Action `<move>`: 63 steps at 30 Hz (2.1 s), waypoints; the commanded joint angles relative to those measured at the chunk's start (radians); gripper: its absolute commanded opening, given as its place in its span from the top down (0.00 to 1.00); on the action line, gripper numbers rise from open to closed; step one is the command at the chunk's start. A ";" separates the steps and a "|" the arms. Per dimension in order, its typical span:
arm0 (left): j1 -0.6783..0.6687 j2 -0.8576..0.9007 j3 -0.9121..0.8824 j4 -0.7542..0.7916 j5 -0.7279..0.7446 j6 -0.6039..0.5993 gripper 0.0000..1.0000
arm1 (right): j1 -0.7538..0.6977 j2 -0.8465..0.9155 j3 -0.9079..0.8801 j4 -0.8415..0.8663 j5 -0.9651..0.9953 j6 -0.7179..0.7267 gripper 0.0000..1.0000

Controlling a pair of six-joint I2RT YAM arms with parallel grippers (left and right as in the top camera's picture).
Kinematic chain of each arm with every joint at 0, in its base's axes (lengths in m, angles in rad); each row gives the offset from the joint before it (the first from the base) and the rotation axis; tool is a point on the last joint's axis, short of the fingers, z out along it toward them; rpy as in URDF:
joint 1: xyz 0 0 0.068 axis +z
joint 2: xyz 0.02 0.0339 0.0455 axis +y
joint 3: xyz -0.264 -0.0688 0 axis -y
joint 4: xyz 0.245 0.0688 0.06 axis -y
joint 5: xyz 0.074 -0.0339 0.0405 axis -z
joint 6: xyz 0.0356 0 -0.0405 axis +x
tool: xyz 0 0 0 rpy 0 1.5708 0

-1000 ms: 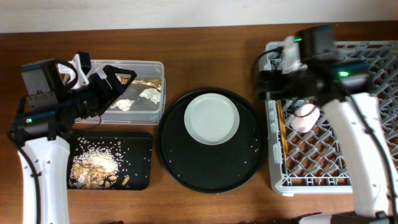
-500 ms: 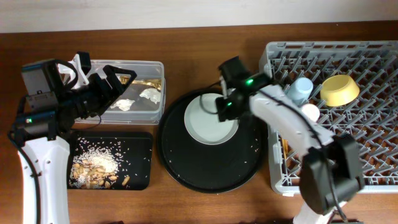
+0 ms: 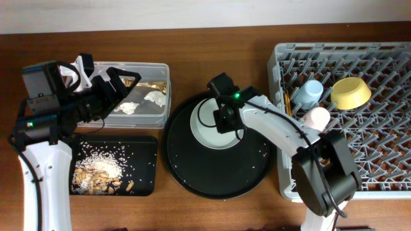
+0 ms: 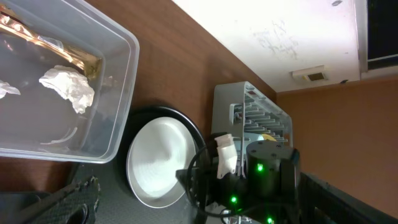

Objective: Sort waste into correct bins and load items into the dishwasher rack
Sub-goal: 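Move the right gripper to the white plate on the round tray, then grasp the white plate rim with the right gripper and lift it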

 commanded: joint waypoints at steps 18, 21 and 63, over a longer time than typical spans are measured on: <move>0.005 0.000 0.007 0.002 0.007 -0.005 0.01 | -0.111 0.007 -0.108 0.087 0.051 0.037 0.63; 0.005 0.000 0.007 0.002 0.007 -0.005 0.01 | -0.111 0.007 -0.163 0.168 0.050 0.037 0.66; 0.005 0.000 0.007 0.002 0.007 -0.005 0.01 | -0.544 -0.507 0.240 -0.595 1.121 -0.335 0.96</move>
